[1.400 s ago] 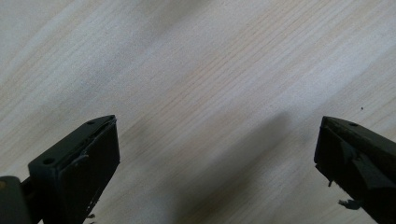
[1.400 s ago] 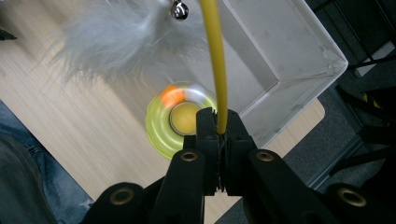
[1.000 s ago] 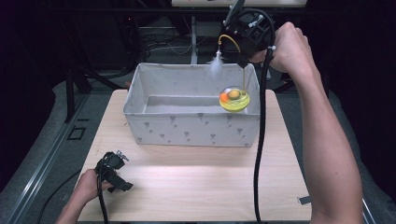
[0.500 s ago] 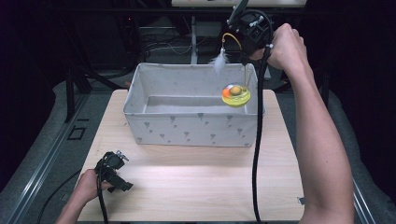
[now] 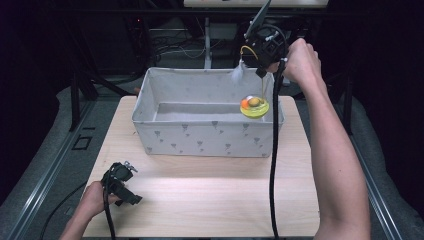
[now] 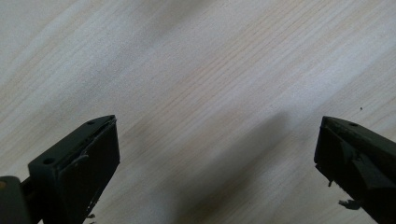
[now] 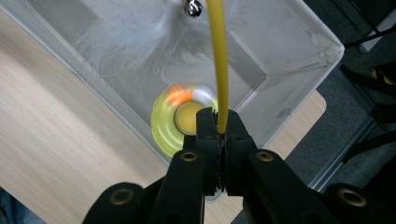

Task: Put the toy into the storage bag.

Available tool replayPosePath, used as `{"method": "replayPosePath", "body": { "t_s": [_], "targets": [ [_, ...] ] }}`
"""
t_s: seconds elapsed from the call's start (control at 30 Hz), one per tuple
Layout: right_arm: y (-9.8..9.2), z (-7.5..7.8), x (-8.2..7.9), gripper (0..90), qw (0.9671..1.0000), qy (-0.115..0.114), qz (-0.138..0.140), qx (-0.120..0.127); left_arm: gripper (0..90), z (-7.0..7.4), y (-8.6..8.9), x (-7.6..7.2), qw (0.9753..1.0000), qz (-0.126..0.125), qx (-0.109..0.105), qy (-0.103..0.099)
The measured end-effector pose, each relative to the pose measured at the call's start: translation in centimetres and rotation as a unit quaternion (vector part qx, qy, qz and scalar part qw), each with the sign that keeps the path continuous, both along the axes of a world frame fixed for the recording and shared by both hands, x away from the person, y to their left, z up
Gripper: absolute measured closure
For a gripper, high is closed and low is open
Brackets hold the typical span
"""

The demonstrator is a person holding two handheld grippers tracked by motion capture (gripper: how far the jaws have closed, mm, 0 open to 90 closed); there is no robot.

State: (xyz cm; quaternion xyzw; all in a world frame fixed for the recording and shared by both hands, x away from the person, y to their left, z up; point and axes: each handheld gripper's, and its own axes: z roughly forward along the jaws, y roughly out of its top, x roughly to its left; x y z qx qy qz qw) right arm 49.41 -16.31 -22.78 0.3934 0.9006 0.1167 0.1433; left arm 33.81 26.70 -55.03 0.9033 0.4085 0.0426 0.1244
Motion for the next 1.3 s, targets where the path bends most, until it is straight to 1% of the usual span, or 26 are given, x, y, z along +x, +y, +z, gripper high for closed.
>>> {"method": "replayPosePath", "body": {
  "t_s": [0.07,0.1,0.3,0.43,0.47,0.5,0.53,0.57,0.63,0.73,0.77,0.8,0.87,0.9,0.93,1.0,1.07,1.17,1.2,1.3],
  "targets": [
    [0.0,-0.8,0.2,88.3,1.0,0.006,0.0,0.003,0.2,0.0,0.0,0.0,1.0,0.001,-0.001,-0.001],
    [0.0,-1.0,0.2,88.3,1.0,0.01,0.001,0.0,0.2,0.0,0.0,0.0,1.0,0.001,-0.001,-0.001],
    [-0.1,-2.4,0.5,88.3,0.9998,0.016,0.005,0.007,0.3,0.0,0.0,0.0,1.0,0.0,0.0,-0.001],
    [-0.2,-3.6,0.6,88.3,0.9996,0.026,0.007,0.01,0.2,0.0,0.0,0.0,1.0,0.0,0.0,-0.001],
    [-0.2,-3.6,0.6,88.3,0.9996,0.026,0.007,0.01,0.2,0.0,0.0,0.0,1.0,0.0,0.0,-0.001],
    [-0.3,-3.9,0.6,88.3,0.9995,0.03,0.005,0.009,0.2,0.0,0.0,0.0,1.0,0.0,0.0,-0.001],
    [-0.4,-4.6,0.7,88.3,0.9994,0.032,0.006,0.012,0.2,0.0,0.0,0.0,1.0,0.0,0.0,-0.001],
    [-0.4,-4.6,0.7,88.3,0.9994,0.032,0.006,0.012,0.2,0.0,0.0,0.0,1.0,0.0,0.0,-0.001],
    [-0.6,-5.5,0.7,88.3,0.9992,0.038,0.007,0.014,0.3,0.0,0.0,0.0,1.0,0.0,0.0,-0.001],
    [-0.7,-6.2,0.7,88.3,0.999,0.042,0.008,0.01,0.2,0.0,0.0,0.0,1.0,0.0,0.0,-0.001],
    [-0.8,-6.4,0.6,88.3,0.999,0.042,0.007,0.013,0.2,0.0,0.0,0.0,1.0,0.0,0.0,-0.001],
    [-0.8,-6.4,0.6,88.3,0.999,0.042,0.007,0.013,0.2,0.0,0.0,0.0,1.0,0.0,0.0,-0.001],
    [-1.0,-7.1,0.5,88.3,0.9987,0.049,0.007,0.009,0.2,0.0,0.0,0.0,1.0,0.0,0.0,-0.001],
    [-1.0,-7.1,0.5,88.3,0.9987,0.049,0.007,0.009,0.2,0.0,0.0,0.0,1.0,0.0,0.0,-0.001],
    [-1.2,-7.5,0.4,88.3,0.9985,0.053,0.005,0.009,0.2,0.0,0.0,0.0,1.0,0.001,0.0,0.0],
    [-1.3,-7.7,0.4,88.3,0.9985,0.053,0.005,0.009,0.2,0.0,0.0,0.0,1.0,0.001,0.0,-0.001],
    [-1.6,-8.3,0.3,88.3,0.9982,0.058,0.003,0.013,0.2,0.0,0.0,0.0,1.0,-0.001,0.001,0.0],
    [-2.0,-8.8,0.3,88.3,0.9983,0.057,0.003,0.016,0.2,0.0,0.0,0.0,1.0,-0.001,0.002,0.0],
    [-2.0,-8.8,0.3,88.3,0.9983,0.057,0.003,0.016,0.3,0.0,0.0,0.0,1.0,-0.001,0.002,0.0],
    [-2.3,-9.5,0.2,88.2,0.998,0.063,-0.001,0.012,0.2,0.0,0.0,0.0,1.0,0.001,0.0,0.0]
  ]
}}
